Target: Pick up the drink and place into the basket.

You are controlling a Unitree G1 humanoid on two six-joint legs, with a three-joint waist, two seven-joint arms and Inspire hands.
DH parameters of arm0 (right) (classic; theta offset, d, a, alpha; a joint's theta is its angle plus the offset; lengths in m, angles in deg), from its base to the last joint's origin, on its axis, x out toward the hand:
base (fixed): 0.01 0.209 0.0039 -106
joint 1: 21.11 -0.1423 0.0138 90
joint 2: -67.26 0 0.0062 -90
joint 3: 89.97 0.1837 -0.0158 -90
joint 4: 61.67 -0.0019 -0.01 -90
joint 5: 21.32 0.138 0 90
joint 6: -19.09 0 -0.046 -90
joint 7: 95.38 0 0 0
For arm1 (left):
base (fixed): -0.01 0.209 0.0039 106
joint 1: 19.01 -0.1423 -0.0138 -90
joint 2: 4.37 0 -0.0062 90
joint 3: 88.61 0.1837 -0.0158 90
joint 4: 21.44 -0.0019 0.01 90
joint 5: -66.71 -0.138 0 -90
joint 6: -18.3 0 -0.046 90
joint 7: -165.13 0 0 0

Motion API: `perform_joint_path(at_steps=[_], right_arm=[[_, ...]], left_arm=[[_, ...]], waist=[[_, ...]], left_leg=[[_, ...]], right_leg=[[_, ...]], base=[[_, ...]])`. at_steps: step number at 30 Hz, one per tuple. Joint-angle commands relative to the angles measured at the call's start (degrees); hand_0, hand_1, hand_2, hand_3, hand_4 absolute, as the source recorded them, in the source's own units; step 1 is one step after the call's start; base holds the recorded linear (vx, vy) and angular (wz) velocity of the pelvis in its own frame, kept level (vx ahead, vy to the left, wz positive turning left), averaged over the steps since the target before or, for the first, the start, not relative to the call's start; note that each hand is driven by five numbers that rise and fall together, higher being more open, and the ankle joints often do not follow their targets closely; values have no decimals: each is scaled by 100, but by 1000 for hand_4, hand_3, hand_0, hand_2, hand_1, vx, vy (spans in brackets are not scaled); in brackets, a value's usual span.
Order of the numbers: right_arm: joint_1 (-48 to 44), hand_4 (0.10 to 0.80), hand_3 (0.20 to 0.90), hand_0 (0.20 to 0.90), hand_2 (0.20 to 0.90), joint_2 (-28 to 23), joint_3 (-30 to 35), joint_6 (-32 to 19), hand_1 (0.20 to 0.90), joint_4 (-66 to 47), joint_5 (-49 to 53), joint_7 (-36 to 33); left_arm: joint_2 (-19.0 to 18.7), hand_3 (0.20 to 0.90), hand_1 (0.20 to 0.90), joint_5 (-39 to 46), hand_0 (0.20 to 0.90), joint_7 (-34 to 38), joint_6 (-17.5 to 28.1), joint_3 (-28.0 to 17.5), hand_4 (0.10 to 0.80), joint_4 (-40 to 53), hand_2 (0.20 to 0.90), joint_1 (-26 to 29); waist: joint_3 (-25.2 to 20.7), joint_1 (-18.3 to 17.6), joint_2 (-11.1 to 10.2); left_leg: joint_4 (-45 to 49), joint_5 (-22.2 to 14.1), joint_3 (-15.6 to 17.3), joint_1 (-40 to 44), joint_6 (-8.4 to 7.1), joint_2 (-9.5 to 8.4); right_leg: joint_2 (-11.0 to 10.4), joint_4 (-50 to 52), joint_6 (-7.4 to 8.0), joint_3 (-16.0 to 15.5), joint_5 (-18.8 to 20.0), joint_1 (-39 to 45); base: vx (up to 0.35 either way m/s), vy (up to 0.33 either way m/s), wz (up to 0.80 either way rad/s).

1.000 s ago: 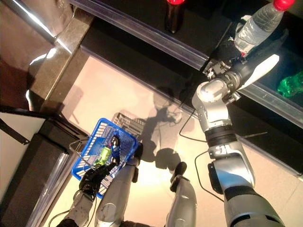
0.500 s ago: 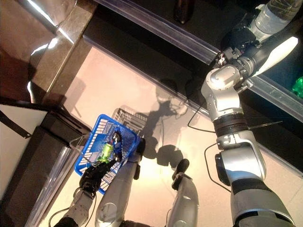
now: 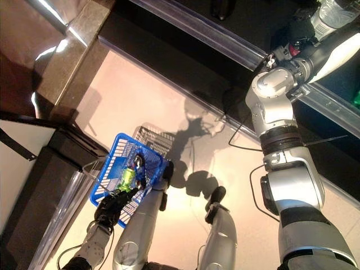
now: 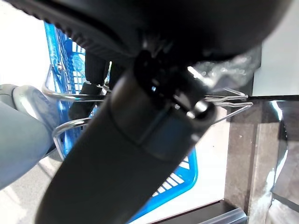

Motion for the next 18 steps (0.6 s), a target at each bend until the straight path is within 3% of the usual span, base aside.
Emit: perform_joint_path(at_steps=[1,5,9,10,15,18], right_arm=[[-704,100,200,300,300,-920,-406,-692,300,-540,-405,-2],[-578,100,200,300,300,-891,-255,-784,300,-856,-555,85],[-296,100,200,300,300,-812,-42,-524,300,-1630,-868,189],[-229,100,200,300,300,-798,33,-503,300,-1793,-919,238],[43,100,200,300,300,-740,228,-392,300,-2374,-1158,509],[514,100,200,300,300,-551,423,-269,300,-3436,-1265,979]], left_arm=[[-672,200,300,112,300,-153,680,-120,100,710,300,-519],[-659,200,300,174,300,-258,843,-182,100,782,300,-567],[-640,200,300,127,300,-312,953,-341,100,955,300,-582],[-635,200,300,114,300,-311,973,-375,100,1001,300,-567],[-617,200,300,142,300,-414,1092,-458,100,1115,300,-578],[-577,200,300,204,300,-661,1213,-606,100,1404,300,-612]], waist=[[-117,123,152],[-117,98,146],[-117,53,108],[-117,42,116],[-117,-24,95],[-117,-129,46]], left_leg=[[310,-837,-73,291,143,-315],[421,-915,-102,419,126,-317],[544,-970,-120,585,93,-297],[515,-830,-103,550,114,-277],[440,-794,-85,779,73,-248],[349,-746,-29,1052,6,-177]], right_leg=[[208,334,-233,-235,-208,60],[189,472,-304,-274,-328,182],[168,610,-373,-312,-436,352],[168,575,-440,-382,-319,331],[183,533,-462,-370,-341,530],[249,474,-505,-344,-389,778]], base=[[0,0,0],[-35,-22,0],[-63,-17,1],[-85,10,3],[-31,5,-2],[-78,17,-5]])
